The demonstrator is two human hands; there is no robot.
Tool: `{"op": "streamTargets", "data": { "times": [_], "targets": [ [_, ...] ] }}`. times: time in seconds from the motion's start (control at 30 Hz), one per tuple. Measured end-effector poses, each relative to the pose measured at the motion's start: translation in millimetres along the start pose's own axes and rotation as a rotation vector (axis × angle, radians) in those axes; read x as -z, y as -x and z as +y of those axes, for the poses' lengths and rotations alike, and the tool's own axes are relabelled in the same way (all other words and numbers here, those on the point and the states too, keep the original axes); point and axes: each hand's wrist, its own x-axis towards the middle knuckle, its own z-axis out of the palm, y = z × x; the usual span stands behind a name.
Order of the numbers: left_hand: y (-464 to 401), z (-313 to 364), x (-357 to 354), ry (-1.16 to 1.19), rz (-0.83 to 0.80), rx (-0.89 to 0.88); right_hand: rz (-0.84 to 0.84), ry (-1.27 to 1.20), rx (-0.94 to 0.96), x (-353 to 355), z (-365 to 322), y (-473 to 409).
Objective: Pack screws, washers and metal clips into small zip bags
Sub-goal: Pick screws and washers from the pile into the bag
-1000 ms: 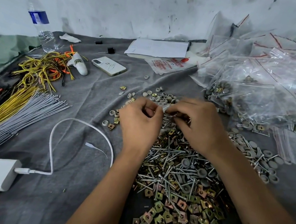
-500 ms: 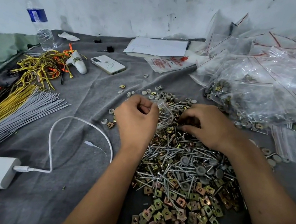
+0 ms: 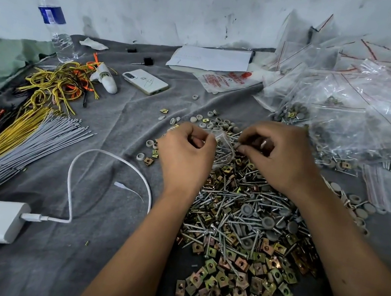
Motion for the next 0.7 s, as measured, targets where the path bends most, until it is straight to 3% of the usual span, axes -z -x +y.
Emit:
{"op": "streamTargets", "data": {
  "times": [0.13,0.3,0.47,0.57,0.7],
  "targets": [
    [0,1,-1,-0.01,-0.026,-0.004,0.009,0.013,0.077,-11,-9,2],
    [-1,0,-1,-0.002,-0.017,-0.007,-0.005,-0.016,0.033,-3,-6,0],
    [0,0,-1,0.005,-0.022,0.002,-0.294,0.166,-0.116,28,20,-1],
    [-1,-1,-1,0.005,-0.018,0.002,-0.487,0.128,-0.166,34,30,0],
    [0,0,-1,0.006,-0.026,0.003,-0.521,0.114,-0.162,31,32,-1]
  ]
}}
